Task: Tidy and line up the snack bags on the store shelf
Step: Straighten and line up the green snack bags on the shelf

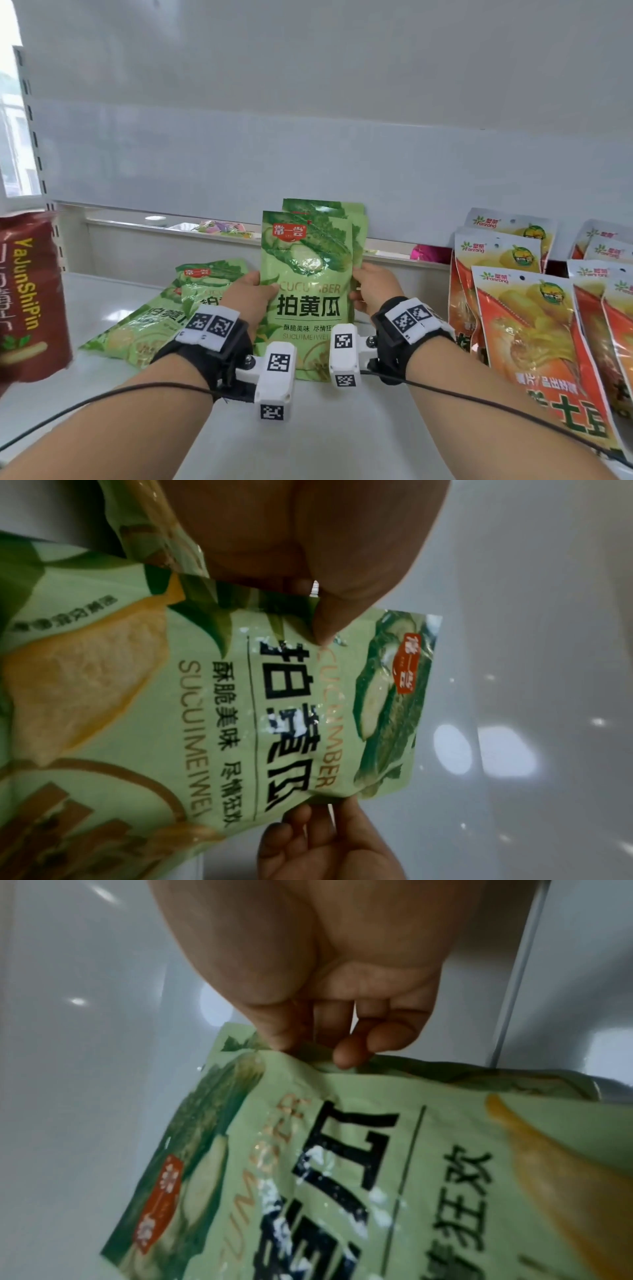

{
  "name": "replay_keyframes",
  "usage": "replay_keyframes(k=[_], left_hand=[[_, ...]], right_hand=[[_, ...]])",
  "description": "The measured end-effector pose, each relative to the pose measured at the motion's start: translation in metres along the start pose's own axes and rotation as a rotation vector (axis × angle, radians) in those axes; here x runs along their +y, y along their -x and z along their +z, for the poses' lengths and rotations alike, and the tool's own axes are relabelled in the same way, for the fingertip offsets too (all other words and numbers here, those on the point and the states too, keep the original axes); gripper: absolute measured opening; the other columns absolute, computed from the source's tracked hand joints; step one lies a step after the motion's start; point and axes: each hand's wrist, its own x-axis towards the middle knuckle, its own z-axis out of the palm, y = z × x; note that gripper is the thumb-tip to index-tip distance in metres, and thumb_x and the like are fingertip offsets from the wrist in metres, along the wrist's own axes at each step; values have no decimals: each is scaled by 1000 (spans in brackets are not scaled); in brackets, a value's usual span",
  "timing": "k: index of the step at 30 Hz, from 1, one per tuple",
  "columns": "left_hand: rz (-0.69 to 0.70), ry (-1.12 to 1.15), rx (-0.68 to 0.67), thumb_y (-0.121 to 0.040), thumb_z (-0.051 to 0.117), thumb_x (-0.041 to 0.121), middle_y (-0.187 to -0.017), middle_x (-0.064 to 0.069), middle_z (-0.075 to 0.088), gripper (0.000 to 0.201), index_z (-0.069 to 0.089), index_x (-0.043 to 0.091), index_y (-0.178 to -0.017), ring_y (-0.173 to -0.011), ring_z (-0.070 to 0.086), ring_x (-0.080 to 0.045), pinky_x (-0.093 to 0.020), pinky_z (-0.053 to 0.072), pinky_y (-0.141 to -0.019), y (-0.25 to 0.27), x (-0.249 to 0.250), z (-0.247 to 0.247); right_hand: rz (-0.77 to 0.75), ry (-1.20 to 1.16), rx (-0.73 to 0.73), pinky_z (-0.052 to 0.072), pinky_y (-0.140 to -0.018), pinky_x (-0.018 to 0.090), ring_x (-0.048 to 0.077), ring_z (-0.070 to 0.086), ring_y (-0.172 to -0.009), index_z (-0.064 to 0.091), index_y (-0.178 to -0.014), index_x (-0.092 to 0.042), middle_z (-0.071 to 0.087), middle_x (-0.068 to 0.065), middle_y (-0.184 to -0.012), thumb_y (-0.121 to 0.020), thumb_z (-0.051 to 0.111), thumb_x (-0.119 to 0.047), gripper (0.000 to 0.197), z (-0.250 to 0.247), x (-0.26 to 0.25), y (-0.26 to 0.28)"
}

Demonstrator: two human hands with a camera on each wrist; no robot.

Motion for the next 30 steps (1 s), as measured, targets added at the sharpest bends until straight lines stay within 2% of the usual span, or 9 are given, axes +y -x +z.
replay_keyframes(k=[2,6,11,13,16,18,21,25,30], left_hand=[[43,-172,27,-94,56,20,-84,-7,64,21,60,12,-114,-63,59,-23,-41,59,-63,-3,-1,5],[101,-356,2,-95,54,23,-97,-3,65,32,53,17,-127,-66,60,-17,-25,49,-51,-6,-3,15],[135,-524,-6,-95,54,28,-137,-9,50,58,31,19,-148,-93,62,-20,-24,49,-67,-4,-3,17],[107,-522,22,-94,54,32,-147,-15,38,68,21,19,-152,-99,62,-26,-30,55,-75,0,-4,12],[123,-480,97,-94,54,31,-139,-10,46,60,30,18,-148,-67,56,-10,-19,48,-45,10,-5,-4],[114,-452,165,-93,55,32,-136,-9,50,52,41,20,-141,-74,57,-14,-26,49,-63,17,-6,-19],[63,-450,243,-91,58,29,-132,-9,56,45,49,18,-134,-104,56,-25,-36,45,-95,28,-11,-46],[12,-535,302,-90,57,24,-129,-10,58,39,56,14,-128,-106,54,-25,-34,43,-96,37,-15,-85],[-11,-634,304,-93,55,21,-128,-13,60,35,59,9,-126,-104,55,-27,-32,43,-90,38,-7,-129]], right_hand=[[7,-22,26,36,-45,24,12,46,-48,60,-89,-23,54,3,-65,-96,47,-19,15,-3,3,-1],[1,-12,-9,39,-45,21,11,50,-54,57,-112,-19,57,1,-77,-96,48,-22,18,-10,2,-2],[-19,170,-52,43,-52,24,13,55,-69,32,-144,-20,58,-1,-92,-93,54,-27,56,-20,-2,1],[-17,164,4,43,-60,25,15,54,-76,29,-145,-18,60,5,-102,-89,59,-25,64,-25,-2,3],[-92,116,174,37,-55,16,10,54,-71,42,-131,-18,56,-6,-92,-86,58,-15,48,-29,-8,12],[-190,76,215,32,-47,13,1,48,-65,49,-118,-21,49,-13,-83,-86,55,-12,34,-25,-16,25],[-259,-6,62,39,-48,14,5,51,-67,57,-95,-23,55,-8,-87,-85,56,-10,16,-3,-28,49],[-235,98,-306,47,-55,22,10,55,-70,60,-84,-23,60,-3,-84,-87,58,-11,13,38,-31,80],[-234,424,-522,45,-74,26,12,53,-82,63,-103,-16,58,-3,-99,-88,59,-19,16,89,-30,93]])
